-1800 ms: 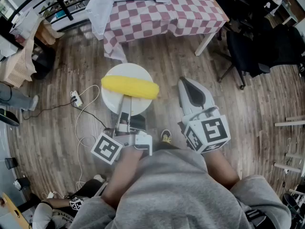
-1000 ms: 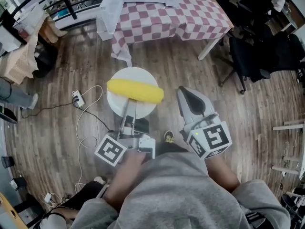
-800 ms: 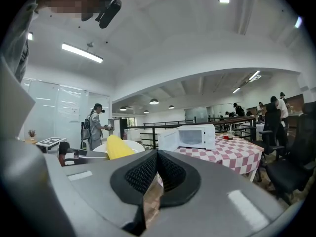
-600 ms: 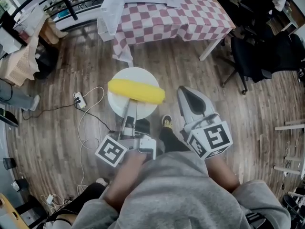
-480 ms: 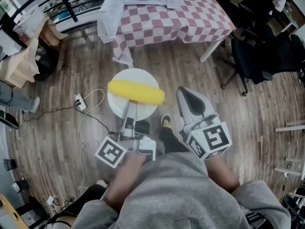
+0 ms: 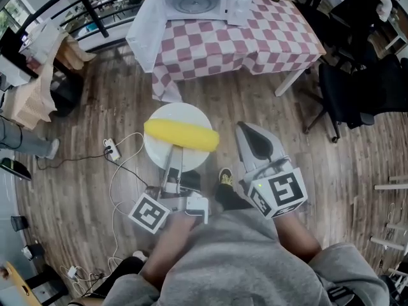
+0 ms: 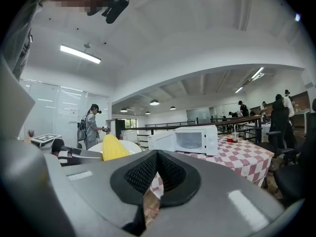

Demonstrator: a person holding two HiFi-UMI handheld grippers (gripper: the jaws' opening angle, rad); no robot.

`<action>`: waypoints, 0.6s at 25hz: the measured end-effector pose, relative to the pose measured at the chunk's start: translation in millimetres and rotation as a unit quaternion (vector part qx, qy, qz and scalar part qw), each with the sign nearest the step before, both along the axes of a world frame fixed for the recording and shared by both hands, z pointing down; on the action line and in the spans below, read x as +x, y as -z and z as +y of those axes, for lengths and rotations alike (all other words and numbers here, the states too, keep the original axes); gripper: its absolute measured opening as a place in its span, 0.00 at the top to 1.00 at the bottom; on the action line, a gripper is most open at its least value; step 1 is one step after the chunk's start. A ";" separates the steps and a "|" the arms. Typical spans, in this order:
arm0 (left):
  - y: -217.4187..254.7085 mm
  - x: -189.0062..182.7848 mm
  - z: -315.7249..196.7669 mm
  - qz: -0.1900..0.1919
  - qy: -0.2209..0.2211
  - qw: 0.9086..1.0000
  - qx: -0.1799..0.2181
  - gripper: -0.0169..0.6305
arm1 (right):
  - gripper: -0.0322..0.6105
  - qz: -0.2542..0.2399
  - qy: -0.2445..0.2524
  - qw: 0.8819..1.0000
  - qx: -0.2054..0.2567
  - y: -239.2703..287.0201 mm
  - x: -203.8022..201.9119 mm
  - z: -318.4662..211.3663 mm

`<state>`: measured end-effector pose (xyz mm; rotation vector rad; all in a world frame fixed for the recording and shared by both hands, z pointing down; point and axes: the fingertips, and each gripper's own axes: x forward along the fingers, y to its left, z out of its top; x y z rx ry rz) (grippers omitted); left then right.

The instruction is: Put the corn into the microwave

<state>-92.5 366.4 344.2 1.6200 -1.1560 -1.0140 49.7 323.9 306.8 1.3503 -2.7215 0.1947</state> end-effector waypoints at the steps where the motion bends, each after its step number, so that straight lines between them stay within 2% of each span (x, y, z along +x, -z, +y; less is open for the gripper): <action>1: 0.5 1.9 -9.7 -0.001 0.001 1.000 0.001 0.95 | 0.95 -0.001 0.001 1.000 0.000 0.8 2.4 -10.9; 15: 7.5 38.6 -100.8 -0.013 0.002 1.000 0.001 0.95 | 0.95 -0.006 0.004 1.000 -0.007 -2.9 37.1 -105.7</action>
